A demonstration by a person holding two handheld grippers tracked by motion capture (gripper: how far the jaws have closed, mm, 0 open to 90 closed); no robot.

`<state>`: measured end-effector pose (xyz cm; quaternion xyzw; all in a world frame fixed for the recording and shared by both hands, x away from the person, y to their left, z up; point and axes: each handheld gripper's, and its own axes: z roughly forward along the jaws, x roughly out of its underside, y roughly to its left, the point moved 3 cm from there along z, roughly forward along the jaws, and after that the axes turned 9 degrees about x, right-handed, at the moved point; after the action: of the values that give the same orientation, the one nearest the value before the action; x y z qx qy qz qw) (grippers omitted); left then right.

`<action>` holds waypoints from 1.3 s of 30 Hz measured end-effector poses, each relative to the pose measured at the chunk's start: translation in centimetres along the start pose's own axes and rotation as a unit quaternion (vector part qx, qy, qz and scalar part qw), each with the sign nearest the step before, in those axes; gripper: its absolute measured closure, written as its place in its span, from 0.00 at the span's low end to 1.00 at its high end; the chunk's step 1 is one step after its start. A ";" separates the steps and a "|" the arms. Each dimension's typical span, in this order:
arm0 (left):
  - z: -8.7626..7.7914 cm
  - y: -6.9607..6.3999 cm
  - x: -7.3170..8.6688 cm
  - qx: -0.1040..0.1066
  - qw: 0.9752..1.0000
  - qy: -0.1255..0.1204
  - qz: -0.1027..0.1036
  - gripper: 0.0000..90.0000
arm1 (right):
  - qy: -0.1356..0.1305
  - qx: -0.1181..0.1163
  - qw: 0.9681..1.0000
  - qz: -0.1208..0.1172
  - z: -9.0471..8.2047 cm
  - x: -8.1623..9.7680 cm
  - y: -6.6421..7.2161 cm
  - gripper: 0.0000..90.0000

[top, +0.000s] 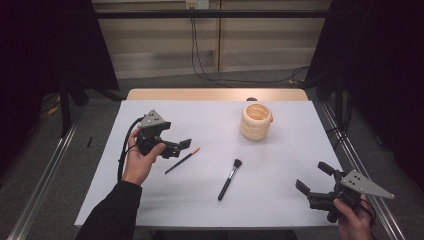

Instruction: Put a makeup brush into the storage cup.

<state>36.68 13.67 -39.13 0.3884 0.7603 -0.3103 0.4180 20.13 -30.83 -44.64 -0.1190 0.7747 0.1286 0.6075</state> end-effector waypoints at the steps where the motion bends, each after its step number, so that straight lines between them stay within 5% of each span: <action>1: 0.1 0.1 0.0 0.001 1.000 0.020 0.002 0.04 | 0.000 0.000 1.000 -0.001 0.0 0.0 0.0 0.00; 6: 0.7 0.3 0.2 0.000 0.998 0.062 0.010 0.05 | 0.002 -0.001 1.000 0.000 0.0 0.0 0.0 0.00; 8: 1.0 0.5 0.3 0.005 0.997 0.077 -0.003 0.05 | 0.002 -0.001 1.000 -0.001 0.0 0.0 0.0 0.00; 9: 1.4 0.7 0.5 0.023 0.996 0.090 -0.015 0.03 | 0.002 0.000 1.000 0.000 0.0 0.0 0.0 0.00; 12: 1.9 1.2 0.9 0.026 0.992 0.117 -0.033 0.04 | 0.004 -0.003 1.000 -0.002 0.1 0.1 0.0 0.00; 16: 2.4 1.4 1.3 0.029 0.988 0.149 -0.027 0.06 | 0.007 -0.003 1.000 0.001 0.1 0.1 0.1 0.00; 19: 2.7 1.7 1.6 0.040 0.981 0.187 -0.015 0.12 | 0.007 -0.002 1.000 0.000 0.1 0.1 0.1 0.00; 22: 3.0 1.7 1.7 0.037 0.978 0.203 -0.027 0.16 | 0.003 0.000 1.000 -0.001 0.1 0.0 0.1 0.00; 24: 3.0 1.9 1.6 0.054 0.971 0.232 -0.011 0.23 | 0.005 -0.006 1.000 -0.005 0.0 0.0 0.1 0.00; 26: 3.4 1.7 1.6 0.048 0.970 0.235 -0.025 0.24 | 0.004 -0.005 1.000 -0.003 0.0 0.0 0.2 0.00; 27: 3.6 1.7 1.7 0.064 0.963 0.260 -0.019 0.27 | 0.004 -0.007 1.000 -0.003 0.0 0.0 0.2 0.00; 28: 3.6 1.7 1.7 0.064 0.963 0.260 -0.019 0.28 | 0.004 -0.007 1.000 -0.003 0.0 0.0 0.2 0.00; 29: 3.7 1.7 1.8 0.063 0.959 0.277 -0.014 0.27 | 0.005 -0.006 1.000 -0.005 0.0 0.0 0.1 0.00; 31: 3.9 1.9 2.1 0.064 0.955 0.290 -0.023 0.23 | 0.007 -0.008 1.000 -0.005 0.0 0.1 0.1 0.00; 34: 4.1 2.2 2.4 0.062 0.952 0.300 -0.029 0.23 | 0.006 -0.009 1.000 -0.006 0.0 0.1 0.1 0.00; 35: 4.1 2.4 2.4 0.061 0.947 0.313 -0.023 0.20 | 0.004 -0.006 1.000 -0.008 0.1 0.1 0.1 0.00; 36: 4.3 2.4 2.6 0.058 0.947 0.315 -0.030 0.20 | 0.005 -0.007 1.000 -0.008 0.0 0.1 0.1 0.00; 37: 4.4 2.5 2.7 0.060 0.942 0.328 -0.025 0.19 | 0.007 -0.008 1.000 -0.006 0.1 0.1 0.1 0.00; 38: 4.5 2.4 2.9 0.054 0.943 0.327 -0.029 0.19 | 0.007 -0.008 1.000 -0.006 0.1 0.1 0.1 0.00; 39: 4.6 2.6 3.0 0.057 0.939 0.340 -0.017 0.15 | 0.007 -0.007 1.000 -0.006 0.1 0.1 0.1 0.00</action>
<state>39.65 12.27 -44.24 0.4813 0.8444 -0.2097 0.1065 20.13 -30.69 -44.71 -0.1285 0.7772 0.1300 0.6021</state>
